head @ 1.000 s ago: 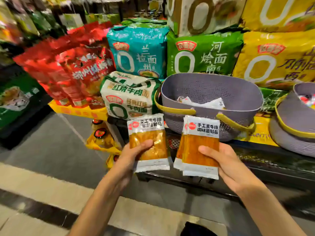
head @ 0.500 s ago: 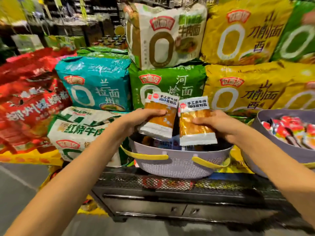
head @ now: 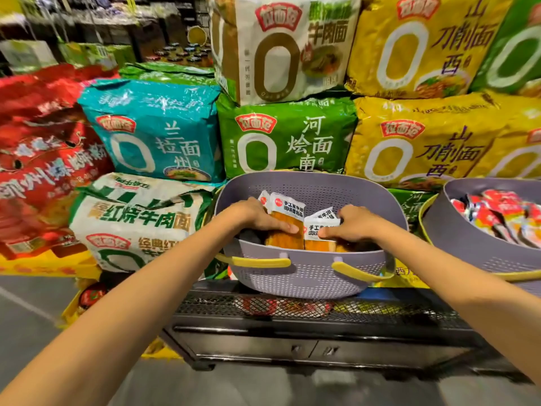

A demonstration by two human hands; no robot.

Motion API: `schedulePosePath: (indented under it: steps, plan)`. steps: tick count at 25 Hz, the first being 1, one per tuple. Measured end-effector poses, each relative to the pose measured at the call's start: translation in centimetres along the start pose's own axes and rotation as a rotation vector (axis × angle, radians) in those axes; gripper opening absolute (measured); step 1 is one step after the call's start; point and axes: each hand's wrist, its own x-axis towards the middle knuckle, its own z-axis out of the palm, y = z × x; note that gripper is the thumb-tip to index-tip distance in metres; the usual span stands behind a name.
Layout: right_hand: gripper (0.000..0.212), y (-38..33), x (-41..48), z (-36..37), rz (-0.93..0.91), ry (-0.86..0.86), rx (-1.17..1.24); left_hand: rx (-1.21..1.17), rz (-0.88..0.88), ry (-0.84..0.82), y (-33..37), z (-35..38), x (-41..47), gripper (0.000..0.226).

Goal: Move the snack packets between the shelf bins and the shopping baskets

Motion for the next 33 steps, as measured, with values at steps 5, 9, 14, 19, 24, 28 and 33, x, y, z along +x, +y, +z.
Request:
schedulePosePath:
  steps: [5, 9, 14, 19, 24, 28, 33]
  plan:
    - [0.048, -0.4, -1.4, -0.8, 0.005, 0.204, 0.045, -0.033, 0.102, 0.296, -0.1, -0.9, -2.8, 0.103]
    - [0.059, -1.9, -4.0, -1.6, -0.167, 0.432, 0.232, -0.035, 0.325, 0.505, -0.7, -2.1, -5.3, 0.065]
    - [0.052, -3.9, -9.0, 0.4, -0.348, 0.759, 0.322, -0.174, 0.499, 0.724, -2.7, -1.8, -10.6, 0.058]
    - [0.044, -5.1, -14.5, 6.0, -0.399, 0.874, 0.43, -0.347, 0.585, 0.785, -7.6, 3.9, -15.9, 0.051]
    - [0.043, -5.0, -18.6, 15.6, -0.305, 0.707, 0.539, -0.483, 0.459, 0.646, -13.0, 13.3, -19.7, 0.044]
    - [0.046, -3.1, -21.8, 24.1, -0.124, 0.503, 0.569, -0.482, 0.318, 0.322, -16.6, 21.9, -20.5, 0.062]
    - [0.048, 0.5, -28.5, 32.4, 0.143, 0.328, 0.578, -0.438, 0.303, -0.004, -17.6, 29.3, -22.1, 0.045]
